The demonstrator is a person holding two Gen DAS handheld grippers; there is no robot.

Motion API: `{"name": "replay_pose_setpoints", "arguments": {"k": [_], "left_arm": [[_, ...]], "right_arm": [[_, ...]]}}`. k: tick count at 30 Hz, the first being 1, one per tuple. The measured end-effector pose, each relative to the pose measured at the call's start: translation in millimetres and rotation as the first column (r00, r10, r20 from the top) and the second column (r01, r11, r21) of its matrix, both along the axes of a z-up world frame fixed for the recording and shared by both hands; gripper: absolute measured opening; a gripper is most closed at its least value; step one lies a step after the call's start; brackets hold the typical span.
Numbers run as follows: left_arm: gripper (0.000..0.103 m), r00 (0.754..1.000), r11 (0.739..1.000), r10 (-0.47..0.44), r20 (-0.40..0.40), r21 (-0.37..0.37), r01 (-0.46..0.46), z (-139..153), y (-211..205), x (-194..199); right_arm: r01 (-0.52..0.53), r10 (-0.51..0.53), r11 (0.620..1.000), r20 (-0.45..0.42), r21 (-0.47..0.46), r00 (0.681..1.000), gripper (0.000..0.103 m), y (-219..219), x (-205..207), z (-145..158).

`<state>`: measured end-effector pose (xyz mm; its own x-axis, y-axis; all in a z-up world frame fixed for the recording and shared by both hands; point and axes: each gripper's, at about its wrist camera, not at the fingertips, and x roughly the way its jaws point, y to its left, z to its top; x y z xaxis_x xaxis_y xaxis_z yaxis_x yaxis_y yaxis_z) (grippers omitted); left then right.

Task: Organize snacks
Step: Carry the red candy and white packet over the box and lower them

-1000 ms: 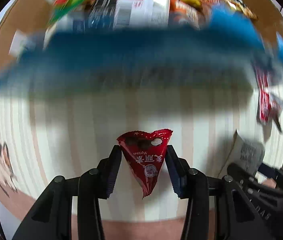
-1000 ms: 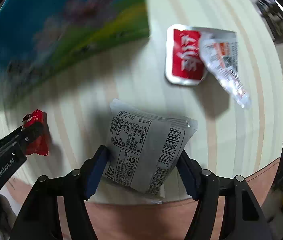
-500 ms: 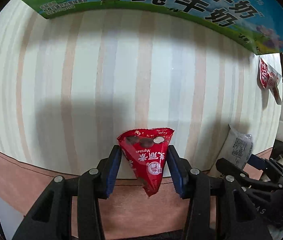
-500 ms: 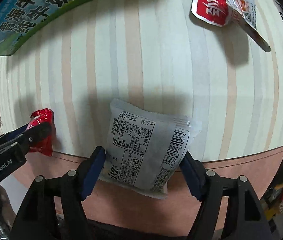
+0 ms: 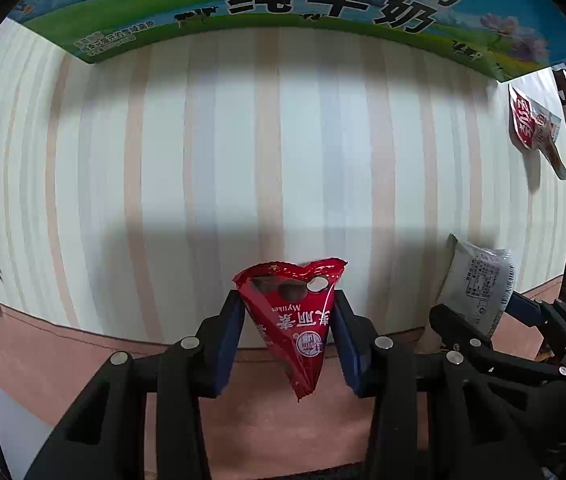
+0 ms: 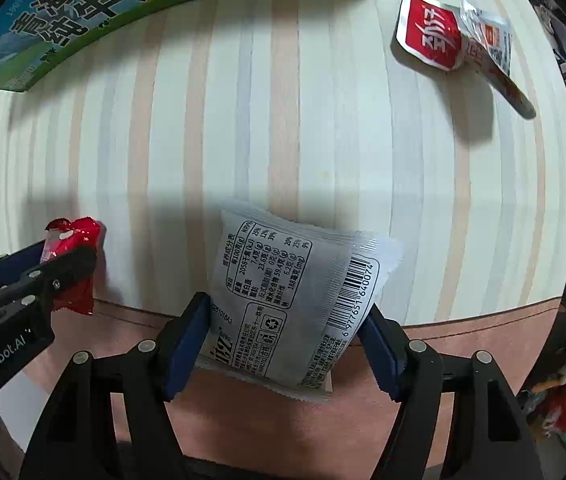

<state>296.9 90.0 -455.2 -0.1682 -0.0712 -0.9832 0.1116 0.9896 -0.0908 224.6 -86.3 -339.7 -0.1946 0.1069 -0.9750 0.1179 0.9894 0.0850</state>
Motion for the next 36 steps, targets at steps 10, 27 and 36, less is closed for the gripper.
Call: {"name": "replay_pose_setpoints", "arguments": {"k": [10,27,36], "left_arm": [[0.040,0.997,0.998,0.023,0.071,-0.055,-0.019,48,6,-6],[0.040,0.953,0.982,0.051,0.298,-0.189,0.007,188,26,112],[0.040,0.974,0.996,0.015,0.224,-0.093,0.006,148,37,175]], "right_arm": [[0.056,-0.065,0.993,0.082,0.106,0.995,0.074,-23,-17,48],[0.035,-0.117,0.979,0.418,0.199,0.901,0.074,-49,83,224],[0.042,-0.096,0.990,0.424,0.135,0.900,0.074,-61,181,211]]}}
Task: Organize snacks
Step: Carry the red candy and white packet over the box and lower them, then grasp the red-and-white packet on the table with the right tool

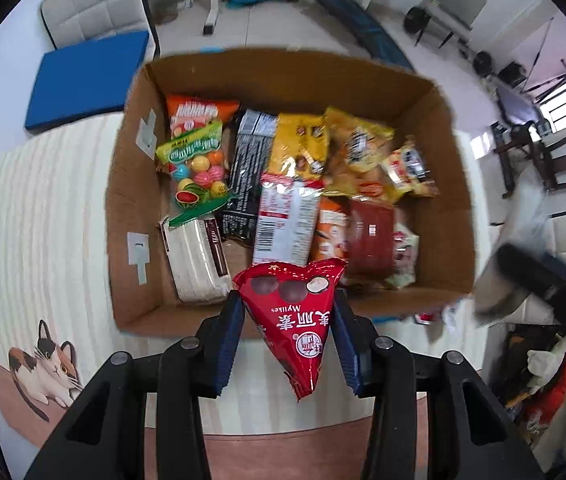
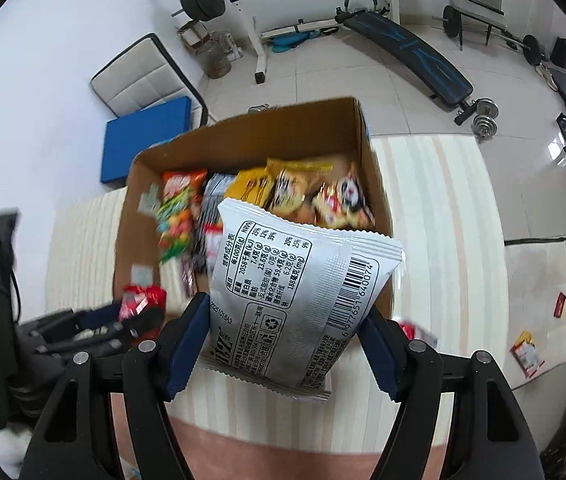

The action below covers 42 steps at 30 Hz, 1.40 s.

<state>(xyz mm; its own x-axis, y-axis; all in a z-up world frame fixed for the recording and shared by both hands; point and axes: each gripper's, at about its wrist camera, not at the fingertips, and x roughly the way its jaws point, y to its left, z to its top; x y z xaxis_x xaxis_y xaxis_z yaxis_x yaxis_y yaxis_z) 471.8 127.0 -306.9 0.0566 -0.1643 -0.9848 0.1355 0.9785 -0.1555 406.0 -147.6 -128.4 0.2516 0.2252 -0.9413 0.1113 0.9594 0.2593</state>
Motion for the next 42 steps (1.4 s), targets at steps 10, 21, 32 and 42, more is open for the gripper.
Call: {"name": "replay_pose_setpoints", "arguments": {"k": [10,21,32,42], "left_arm": [[0.047,0.995,0.998,0.047,-0.092,0.045,-0.043,-42,9,30],[0.088,0.995,0.993,0.096,-0.006,0.065,-0.096,-31,15,74],[0.088,0.995,0.993,0.082,0.063,0.079,-0.087,-14,11,85],[0.088,0.993,0.997,0.036,0.116,0.068,-0.044,4,-3,36]], "right_arm": [[0.001,-0.006,0.996,-0.054,-0.088,0.999,0.075,-2,89,-39],[0.042,-0.052,0.994,-0.099,-0.105,0.994,0.075,-11,127,-79],[0.071,-0.076,0.995,-0.065,-0.073,0.995,0.093,-15,114,-72],[0.080,-0.081,0.993,-0.007,-0.082,0.997,0.094,-28,49,-40]]}}
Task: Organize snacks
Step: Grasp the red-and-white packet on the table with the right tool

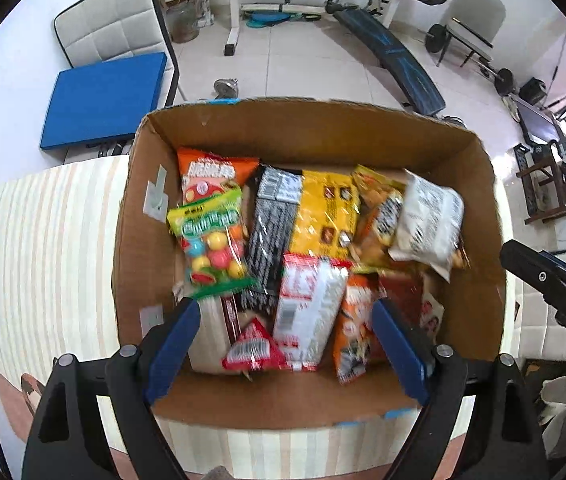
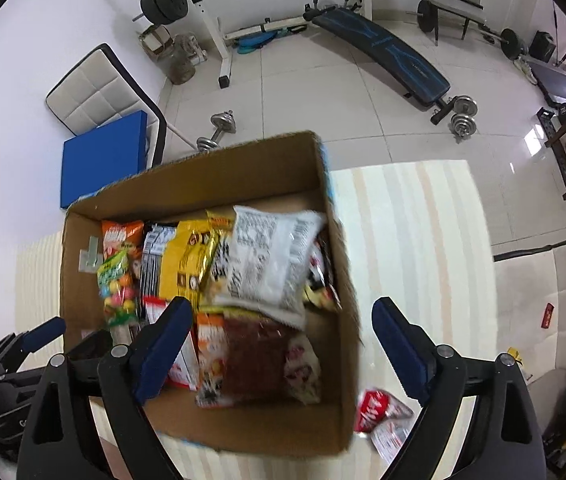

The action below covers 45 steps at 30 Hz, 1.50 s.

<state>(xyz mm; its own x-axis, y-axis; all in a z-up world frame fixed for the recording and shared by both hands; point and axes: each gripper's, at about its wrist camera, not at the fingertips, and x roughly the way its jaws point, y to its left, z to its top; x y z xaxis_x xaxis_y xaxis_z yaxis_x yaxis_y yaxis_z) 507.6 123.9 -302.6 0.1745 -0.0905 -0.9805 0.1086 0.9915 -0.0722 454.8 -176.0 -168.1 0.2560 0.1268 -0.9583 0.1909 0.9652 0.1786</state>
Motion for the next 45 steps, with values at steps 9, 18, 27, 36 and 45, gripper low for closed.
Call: {"name": "replay_pose_setpoints", "arguments": {"k": [9,18,27,36,45], "left_arm": [[0.088,0.996,1.000,-0.009,0.090,0.021,0.007,7,-17,-75],[0.088,0.999,0.999,0.031,0.027,0.019,-0.031,-29,-24,-102],[0.088,1.000,0.999,0.007,0.024,0.046,-0.008,-37,-33,-106],[0.088,0.999,0.997,-0.007,0.033,0.072,0.004,-41,-34,-103],[0.088,0.999,0.997,-0.001,0.048,0.072,-0.002,-40,-31,-105]], "right_arm": [[0.084,-0.084,0.996,-0.009,-0.001,0.996,0.094,-30,-82,-4],[0.218,-0.216,0.976,-0.174,-0.007,0.961,0.094,-74,-126,-73],[0.300,-0.272,0.951,-0.277,0.066,0.922,0.093,-95,-132,-140],[0.276,-0.260,0.961,-0.257,0.030,0.931,0.056,-93,-138,-160],[0.219,-0.209,0.976,-0.215,0.023,0.954,0.046,-78,-153,-152]]}}
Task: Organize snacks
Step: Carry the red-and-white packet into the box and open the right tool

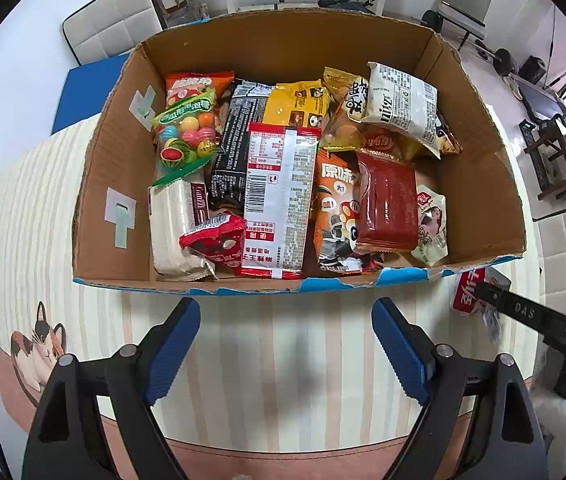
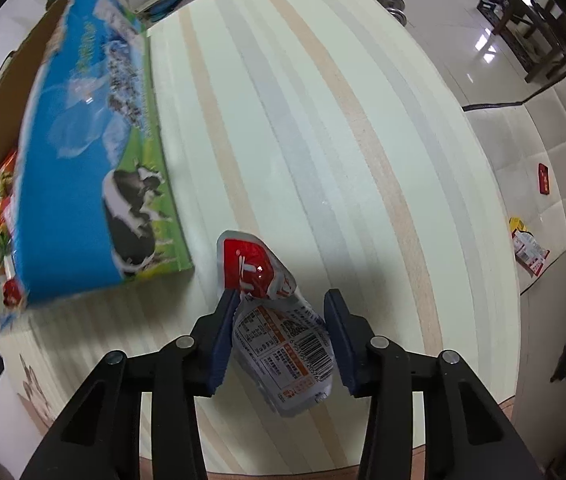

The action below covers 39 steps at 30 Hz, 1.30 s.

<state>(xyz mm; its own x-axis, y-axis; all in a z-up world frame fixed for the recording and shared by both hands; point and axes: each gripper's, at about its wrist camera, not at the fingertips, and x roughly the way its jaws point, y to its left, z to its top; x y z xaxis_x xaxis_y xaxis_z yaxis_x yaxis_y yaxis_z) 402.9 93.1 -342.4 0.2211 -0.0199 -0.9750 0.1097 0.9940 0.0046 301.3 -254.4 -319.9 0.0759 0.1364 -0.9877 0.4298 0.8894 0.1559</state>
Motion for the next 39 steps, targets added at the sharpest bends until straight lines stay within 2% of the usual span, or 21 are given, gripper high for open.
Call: {"name": "replay_pose_setpoints", "arguments": {"k": [2,3,4,6,11,17,23,26,31,39], "left_arm": [[0.089,1.000,1.000,0.000,0.006,-0.025,0.000,1,2,-3],[0.093,1.000,0.999,0.001,0.004,-0.038,-0.001,0,3,-4],[0.102,1.000,0.999,0.000,0.006,-0.053,0.000,1,3,-6],[0.103,1.000,0.997,-0.006,0.029,-0.082,0.009,4,5,-11],[0.103,0.999,0.996,-0.019,0.035,-0.086,0.022,13,5,-21],[0.102,0.996,0.998,-0.015,0.088,-0.055,0.020,34,9,-32],[0.102,0.992,0.993,0.030,0.122,-0.113,-0.016,57,20,-26],[0.103,0.988,0.989,0.051,0.145,-0.144,-0.030,67,25,-16],[0.102,0.982,0.988,0.081,0.170,-0.143,-0.057,78,37,8],[0.103,0.973,0.996,0.084,0.213,-0.051,-0.075,76,59,76]], "right_arm": [[-0.009,0.009,1.000,0.008,0.010,1.000,0.044,4,-4,3],[-0.012,0.011,1.000,0.017,0.019,1.000,0.043,5,-9,7],[-0.012,0.012,1.000,0.023,0.027,1.000,0.042,6,-12,9],[-0.011,0.009,0.999,0.038,0.048,0.999,0.042,11,-21,18],[-0.014,0.004,0.994,0.088,0.111,0.996,0.040,20,-42,44],[-0.040,0.013,0.987,0.170,0.155,0.985,0.037,34,-39,96],[-0.074,0.023,0.979,0.253,0.191,0.967,0.035,44,-34,145],[-0.087,0.021,0.972,0.290,0.218,0.957,0.034,48,-22,164],[-0.134,0.038,0.956,0.343,0.262,0.938,0.033,70,18,182],[-0.227,0.123,0.948,0.402,0.223,0.907,0.033,113,110,193]]}}
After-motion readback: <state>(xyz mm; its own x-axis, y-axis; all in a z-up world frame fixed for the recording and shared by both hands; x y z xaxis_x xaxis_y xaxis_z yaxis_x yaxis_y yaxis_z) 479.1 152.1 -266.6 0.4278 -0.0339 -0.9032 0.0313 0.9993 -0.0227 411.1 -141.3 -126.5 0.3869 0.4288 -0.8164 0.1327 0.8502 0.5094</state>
